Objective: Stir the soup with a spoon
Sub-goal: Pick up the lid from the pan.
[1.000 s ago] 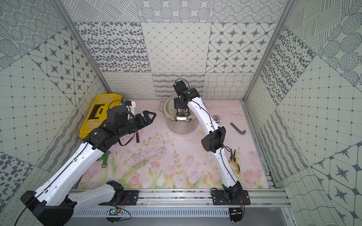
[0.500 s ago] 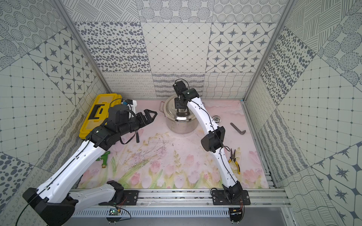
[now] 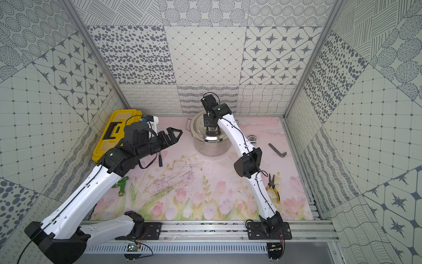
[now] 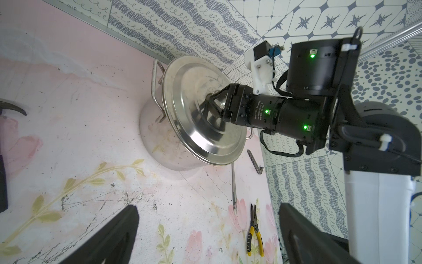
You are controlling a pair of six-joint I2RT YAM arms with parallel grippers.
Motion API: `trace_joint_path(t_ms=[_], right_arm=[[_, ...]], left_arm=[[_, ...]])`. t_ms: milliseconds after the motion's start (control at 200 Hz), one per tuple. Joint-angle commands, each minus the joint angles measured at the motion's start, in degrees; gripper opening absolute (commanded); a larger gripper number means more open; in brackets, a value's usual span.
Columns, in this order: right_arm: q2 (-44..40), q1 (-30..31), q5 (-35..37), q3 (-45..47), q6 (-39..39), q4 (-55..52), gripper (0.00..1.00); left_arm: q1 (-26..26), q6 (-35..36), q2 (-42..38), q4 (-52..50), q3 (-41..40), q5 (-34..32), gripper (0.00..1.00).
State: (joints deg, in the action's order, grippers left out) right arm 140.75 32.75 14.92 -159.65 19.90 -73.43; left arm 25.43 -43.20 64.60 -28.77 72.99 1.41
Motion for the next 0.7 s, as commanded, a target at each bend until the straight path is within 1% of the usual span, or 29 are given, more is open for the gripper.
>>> trace_joint_path(t_ms=[0, 85, 230, 410, 560, 695], right_arm=[[0.7, 1.2, 2.2, -0.2, -2.2, 2.8, 0.37], [-1.0, 1.8, 3.1, -0.3, -2.7, 4.3, 0.35], [-3.9, 2.4, 4.1, -0.8, -3.7, 6.8, 0.35], [-7.2, 2.6, 3.8, -2.0, -3.6, 6.8, 0.35], [-12.1, 4.4, 3.2, 2.3, -3.6, 6.9, 0.33], [-18.4, 7.3, 2.2, 9.8, -2.9, 6.9, 0.32]], left_arm=[[0.0, 1.9, -1.1, 0.8, 0.2, -1.0, 0.99], [0.1, 2.1, -1.4, 0.8, 0.2, -1.0, 0.99], [0.1, 2.0, -1.7, 1.1, 0.2, -1.0, 0.99], [0.1, 1.6, -2.3, 1.2, 0.1, -0.8, 0.99], [0.1, 2.0, -3.5, 1.2, 0.2, -1.6, 0.99], [0.0, 2.7, -5.0, 0.9, 0.5, -3.3, 0.99]])
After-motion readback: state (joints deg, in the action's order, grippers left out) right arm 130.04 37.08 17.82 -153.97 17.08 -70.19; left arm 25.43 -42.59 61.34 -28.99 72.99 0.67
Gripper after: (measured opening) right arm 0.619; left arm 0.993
